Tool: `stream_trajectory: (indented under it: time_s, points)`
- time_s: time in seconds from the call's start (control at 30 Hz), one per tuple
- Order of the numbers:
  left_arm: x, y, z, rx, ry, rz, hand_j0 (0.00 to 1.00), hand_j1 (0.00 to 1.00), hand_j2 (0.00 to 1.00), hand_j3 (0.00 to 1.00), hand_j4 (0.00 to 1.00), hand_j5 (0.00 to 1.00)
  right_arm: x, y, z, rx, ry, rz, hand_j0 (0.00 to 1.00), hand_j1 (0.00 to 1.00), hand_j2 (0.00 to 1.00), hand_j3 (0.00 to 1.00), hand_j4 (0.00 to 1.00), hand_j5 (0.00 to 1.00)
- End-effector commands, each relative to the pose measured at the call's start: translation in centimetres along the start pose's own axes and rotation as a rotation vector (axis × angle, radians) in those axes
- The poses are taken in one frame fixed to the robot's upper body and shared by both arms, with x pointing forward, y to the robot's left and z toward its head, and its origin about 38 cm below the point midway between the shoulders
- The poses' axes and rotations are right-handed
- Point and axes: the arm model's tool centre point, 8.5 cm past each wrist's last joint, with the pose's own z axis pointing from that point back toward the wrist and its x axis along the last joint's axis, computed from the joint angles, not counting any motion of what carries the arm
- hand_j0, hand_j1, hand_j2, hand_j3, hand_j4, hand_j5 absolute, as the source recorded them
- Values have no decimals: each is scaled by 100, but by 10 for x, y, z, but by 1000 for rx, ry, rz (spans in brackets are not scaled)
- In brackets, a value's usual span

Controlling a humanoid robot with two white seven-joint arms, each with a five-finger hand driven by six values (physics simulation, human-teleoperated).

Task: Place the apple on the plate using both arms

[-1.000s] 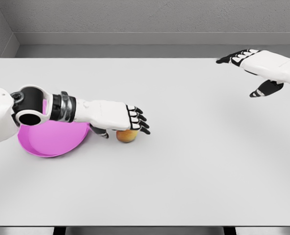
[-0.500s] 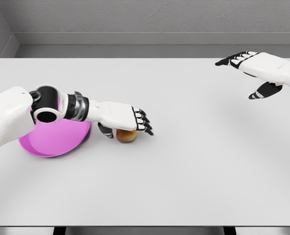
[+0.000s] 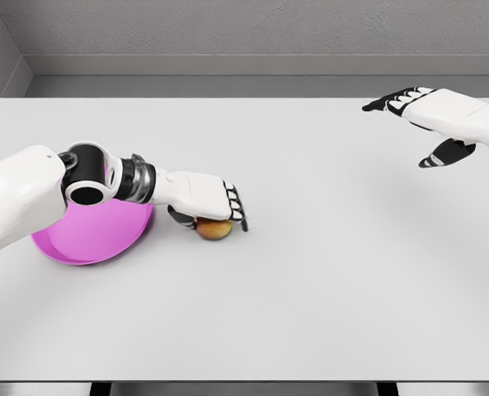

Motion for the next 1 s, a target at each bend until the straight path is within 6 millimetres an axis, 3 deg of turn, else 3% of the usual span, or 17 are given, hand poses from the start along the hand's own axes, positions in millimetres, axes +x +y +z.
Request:
stream_trajectory:
  time_s: [0.0,0.27,0.47,0.67,0.8,0.97]
  points:
    - [0,-1,0,-17,1,2,68,68,68,68,68,68,0,0,0,0,1,-1,100,100,100,100,100,100]
    - [-2,-4,1,-41,18,-28,51,51,51,51,51,51,0,0,0,-1,-1,-2,100,100,100,100,100,100]
    - [-3,-2,4,-31,23,-24,31,31,31,31,31,31,0,0,0,0,-1,-3,100,100,100,100,100,100]
    - [-7,4,11,15,30,2,28,28,28,28,28,28,0,5,0,9,-1,-9,100,100,100,100,100,100]
    - [-15,1,29,35,58,35,27,27,27,27,27,27,0,5,0,9,-1,-8,100,100,100,100,100,100]
    - [-37,4,76,83,159,60,27,27,27,27,27,27,0,5,0,8,-2,-8,100,100,100,100,100,100]
